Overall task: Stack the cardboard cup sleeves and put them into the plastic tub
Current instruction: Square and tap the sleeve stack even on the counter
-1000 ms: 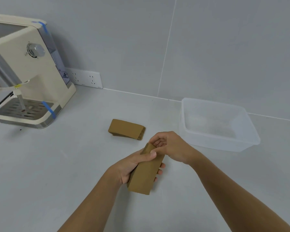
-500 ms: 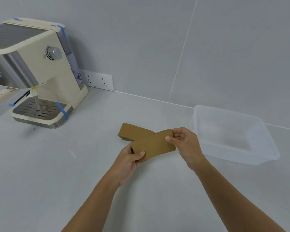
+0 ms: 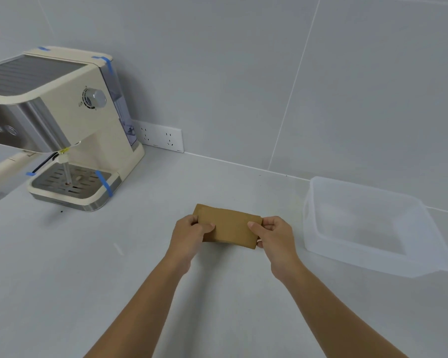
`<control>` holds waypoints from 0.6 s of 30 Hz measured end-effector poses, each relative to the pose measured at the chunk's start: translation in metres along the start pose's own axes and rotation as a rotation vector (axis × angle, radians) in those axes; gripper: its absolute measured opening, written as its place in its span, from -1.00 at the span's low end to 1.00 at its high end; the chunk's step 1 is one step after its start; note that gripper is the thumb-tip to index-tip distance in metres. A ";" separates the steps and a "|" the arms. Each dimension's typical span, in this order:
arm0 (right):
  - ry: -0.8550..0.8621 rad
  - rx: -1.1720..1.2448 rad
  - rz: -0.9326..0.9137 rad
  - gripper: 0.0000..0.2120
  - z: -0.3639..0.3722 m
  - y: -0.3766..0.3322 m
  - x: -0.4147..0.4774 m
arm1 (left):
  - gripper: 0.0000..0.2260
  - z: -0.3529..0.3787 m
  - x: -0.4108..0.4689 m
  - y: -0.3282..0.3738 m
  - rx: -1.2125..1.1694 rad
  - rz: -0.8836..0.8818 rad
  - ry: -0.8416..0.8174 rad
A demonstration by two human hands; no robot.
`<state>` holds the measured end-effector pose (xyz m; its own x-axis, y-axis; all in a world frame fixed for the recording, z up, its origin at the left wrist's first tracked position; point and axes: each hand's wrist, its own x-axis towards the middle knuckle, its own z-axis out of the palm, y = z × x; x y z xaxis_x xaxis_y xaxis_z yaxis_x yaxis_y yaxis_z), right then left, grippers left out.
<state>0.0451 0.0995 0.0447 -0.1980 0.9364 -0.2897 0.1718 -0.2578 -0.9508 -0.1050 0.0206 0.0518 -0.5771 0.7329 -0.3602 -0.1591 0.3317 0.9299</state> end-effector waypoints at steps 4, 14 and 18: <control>-0.008 0.007 0.052 -0.86 0.010 -0.007 0.013 | -0.91 -0.005 0.022 0.016 0.128 -0.005 -0.002; -0.035 -0.061 0.159 -0.77 0.023 -0.007 0.037 | -0.88 -0.015 0.059 0.027 0.303 -0.043 -0.059; -0.059 -0.134 0.177 -0.79 0.024 -0.002 0.040 | -0.78 -0.021 0.066 0.016 0.315 -0.062 -0.024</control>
<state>0.0136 0.1314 0.0321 -0.2090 0.8627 -0.4604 0.3348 -0.3793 -0.8626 -0.1629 0.0621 0.0447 -0.5541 0.7184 -0.4205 0.0650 0.5410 0.8385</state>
